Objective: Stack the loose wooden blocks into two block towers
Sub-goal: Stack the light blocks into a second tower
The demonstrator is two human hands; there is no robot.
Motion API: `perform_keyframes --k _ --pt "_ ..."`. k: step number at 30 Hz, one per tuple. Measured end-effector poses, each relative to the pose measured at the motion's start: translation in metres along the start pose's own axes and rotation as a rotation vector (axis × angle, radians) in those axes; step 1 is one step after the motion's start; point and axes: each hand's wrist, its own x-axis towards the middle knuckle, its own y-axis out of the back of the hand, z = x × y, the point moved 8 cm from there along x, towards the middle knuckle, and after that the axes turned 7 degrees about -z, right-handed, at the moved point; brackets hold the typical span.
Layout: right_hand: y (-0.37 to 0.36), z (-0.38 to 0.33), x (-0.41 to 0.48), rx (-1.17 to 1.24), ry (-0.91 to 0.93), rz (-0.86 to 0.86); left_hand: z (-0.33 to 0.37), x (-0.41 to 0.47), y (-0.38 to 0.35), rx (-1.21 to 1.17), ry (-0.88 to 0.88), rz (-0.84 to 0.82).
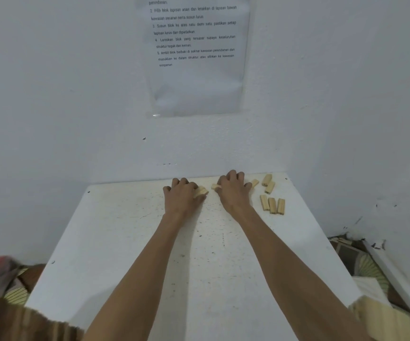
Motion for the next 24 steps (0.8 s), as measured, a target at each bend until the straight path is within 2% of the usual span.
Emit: perform_keyframes --k 7,13,19,24 --pt "0.026 0.004 -0.072 0.148 -0.103 0.027 -0.002 -0.037 0.018 -0.235 0.066 -0.042" --pt "0.028 -0.014 -0.186 0.205 0.023 0.009 0.002 -0.143 0.042 -0.486 0.02 0.059" --pt "0.0 -0.007 -0.294 0.187 0.139 -0.056 0.009 -0.252 0.011 -0.421 -0.056 -0.019" --pt "-0.007 -0.003 -0.338 0.299 0.229 -0.087 0.009 -0.293 -0.003 -0.377 -0.07 -0.035"
